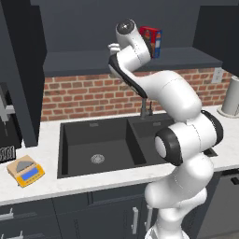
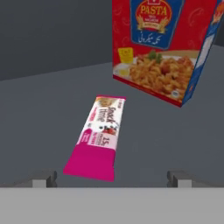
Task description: Pick the bar and place it on the digital scale for weighing, and close the cabinet.
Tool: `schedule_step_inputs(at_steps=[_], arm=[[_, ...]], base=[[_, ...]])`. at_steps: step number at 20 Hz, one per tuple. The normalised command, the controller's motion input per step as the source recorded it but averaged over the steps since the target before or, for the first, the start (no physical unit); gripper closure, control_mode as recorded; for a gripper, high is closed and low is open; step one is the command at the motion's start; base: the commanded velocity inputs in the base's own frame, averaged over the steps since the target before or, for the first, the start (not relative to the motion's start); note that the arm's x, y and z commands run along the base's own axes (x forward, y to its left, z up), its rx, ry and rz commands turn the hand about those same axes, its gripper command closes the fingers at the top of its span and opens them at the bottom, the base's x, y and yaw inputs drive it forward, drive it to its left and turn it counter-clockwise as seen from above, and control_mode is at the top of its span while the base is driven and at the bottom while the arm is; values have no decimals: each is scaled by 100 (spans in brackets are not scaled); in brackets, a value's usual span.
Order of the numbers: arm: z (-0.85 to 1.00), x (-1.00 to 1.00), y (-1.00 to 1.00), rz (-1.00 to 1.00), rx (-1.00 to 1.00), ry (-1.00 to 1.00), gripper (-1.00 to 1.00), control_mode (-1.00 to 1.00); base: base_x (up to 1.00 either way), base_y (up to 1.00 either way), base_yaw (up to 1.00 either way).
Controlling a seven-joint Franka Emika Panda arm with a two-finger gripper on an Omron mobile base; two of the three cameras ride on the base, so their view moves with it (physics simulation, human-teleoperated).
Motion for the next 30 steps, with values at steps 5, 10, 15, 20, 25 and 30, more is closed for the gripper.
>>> schedule_step_inputs(at_steps=[5, 10, 15, 20, 25, 30], arm=[[0, 21, 0, 0, 0, 0, -100, -100], [0, 17, 0, -2, 0, 0, -100, -100], [-4, 5, -3, -5, 0, 0, -100, -100], [-18, 0, -2, -5, 0, 4, -100, -100], [-20, 6, 0, -4, 0, 4, -100, -100], [-15, 13, 0, -2, 0, 1, -100, -100]], base=[[0, 0, 0], [0, 0, 0], [0, 0, 0], [0, 0, 0], [0, 0, 0], [0, 0, 0]])
